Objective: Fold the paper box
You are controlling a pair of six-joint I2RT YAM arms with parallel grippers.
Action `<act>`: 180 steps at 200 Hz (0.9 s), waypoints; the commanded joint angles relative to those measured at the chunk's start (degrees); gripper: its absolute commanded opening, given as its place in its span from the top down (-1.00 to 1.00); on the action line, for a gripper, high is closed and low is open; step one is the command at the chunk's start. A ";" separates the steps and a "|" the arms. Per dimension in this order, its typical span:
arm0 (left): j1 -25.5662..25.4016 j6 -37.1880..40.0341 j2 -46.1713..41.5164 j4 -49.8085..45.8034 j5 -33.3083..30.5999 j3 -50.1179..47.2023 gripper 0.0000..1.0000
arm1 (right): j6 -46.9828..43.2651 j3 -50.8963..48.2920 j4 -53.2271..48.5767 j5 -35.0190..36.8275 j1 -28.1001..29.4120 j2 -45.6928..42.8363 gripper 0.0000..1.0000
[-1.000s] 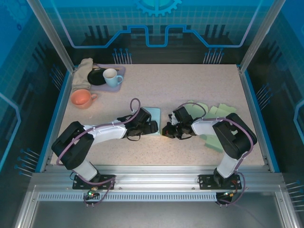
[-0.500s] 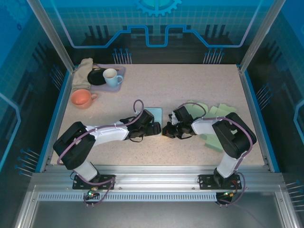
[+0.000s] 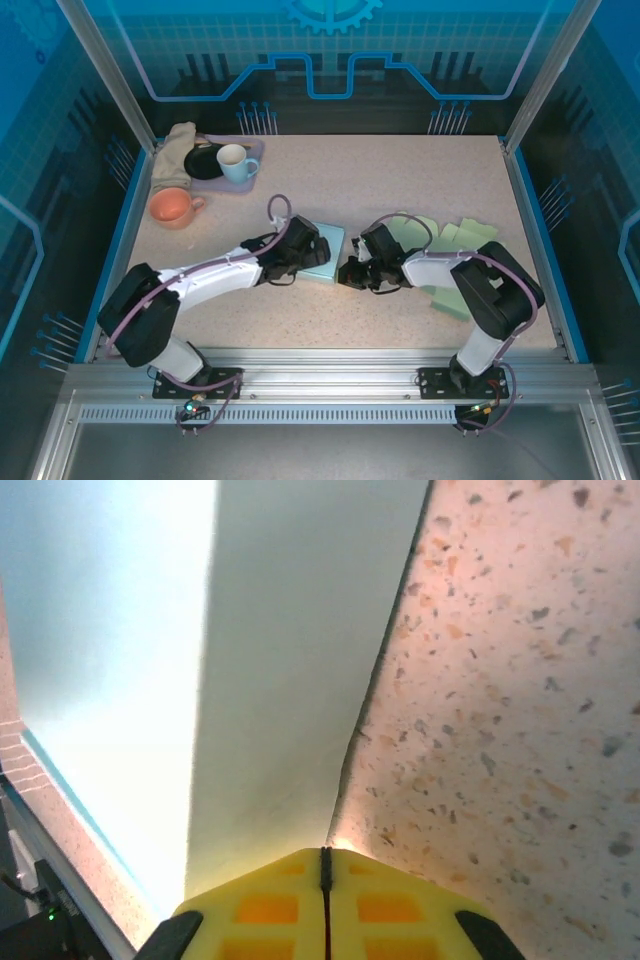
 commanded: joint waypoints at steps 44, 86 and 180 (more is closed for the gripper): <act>1.75 -7.43 -8.11 0.32 0.77 -9.86 -0.87 | -11.44 8.92 -13.75 24.85 1.57 -6.37 0.54; -2.96 -11.32 -12.22 4.17 0.23 -13.28 -0.86 | -22.35 17.19 -15.33 28.87 -0.14 -3.93 0.06; -4.80 -17.05 -4.99 14.93 3.57 -13.55 -0.76 | -34.97 37.19 -17.70 9.07 -6.24 15.25 -0.05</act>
